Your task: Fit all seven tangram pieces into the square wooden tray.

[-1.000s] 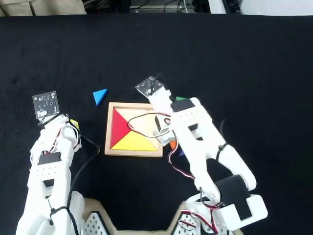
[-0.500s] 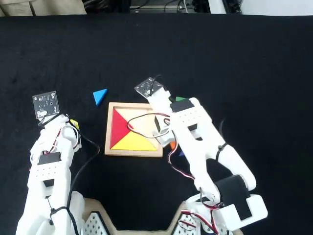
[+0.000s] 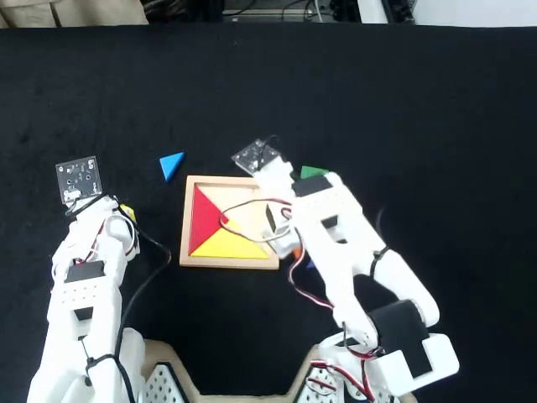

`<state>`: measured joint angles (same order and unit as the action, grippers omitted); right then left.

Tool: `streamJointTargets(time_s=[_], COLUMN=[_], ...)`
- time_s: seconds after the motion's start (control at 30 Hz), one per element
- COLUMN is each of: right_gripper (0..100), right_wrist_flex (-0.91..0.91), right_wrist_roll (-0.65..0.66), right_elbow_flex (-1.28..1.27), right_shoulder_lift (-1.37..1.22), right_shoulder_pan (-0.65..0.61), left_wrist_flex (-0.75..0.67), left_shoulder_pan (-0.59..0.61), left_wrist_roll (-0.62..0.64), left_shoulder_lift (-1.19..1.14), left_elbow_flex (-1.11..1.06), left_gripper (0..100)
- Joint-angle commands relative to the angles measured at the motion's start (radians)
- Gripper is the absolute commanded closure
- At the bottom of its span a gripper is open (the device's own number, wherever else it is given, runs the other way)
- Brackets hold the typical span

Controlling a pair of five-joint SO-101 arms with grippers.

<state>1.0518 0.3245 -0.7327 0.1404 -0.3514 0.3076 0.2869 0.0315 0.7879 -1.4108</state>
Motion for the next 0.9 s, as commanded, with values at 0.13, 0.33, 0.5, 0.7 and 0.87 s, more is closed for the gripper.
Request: streamJointTargets(time_s=[0.13, 0.33, 0.5, 0.7, 0.87], right_gripper=[81.1, 81.1, 81.1, 81.1, 81.1], right_wrist_flex=[-0.052, -0.094, -0.121, -0.109, -0.057], right_wrist_roll=[0.012, 0.074, 0.075, 0.068, 0.068], right_elbow_flex=[-0.01, -0.025, -0.044, -0.031, -0.019], right_shoulder_lift=[-0.005, -0.007, -0.007, 0.016, 0.091], right_shoulder_pan=[0.017, 0.078, 0.075, 0.078, 0.074], left_wrist_flex=[-0.018, -0.017, -0.017, -0.017, -0.017], left_shoulder_pan=[-0.007, -0.008, -0.01, -0.01, -0.01], left_wrist_roll=[0.003, 0.003, 0.003, 0.003, 0.003], left_shoulder_lift=[0.02, 0.02, 0.02, 0.02, 0.02], left_elbow_flex=[0.002, 0.002, 0.002, 0.002, 0.002], left_gripper=[90, 90, 90, 90, 90])
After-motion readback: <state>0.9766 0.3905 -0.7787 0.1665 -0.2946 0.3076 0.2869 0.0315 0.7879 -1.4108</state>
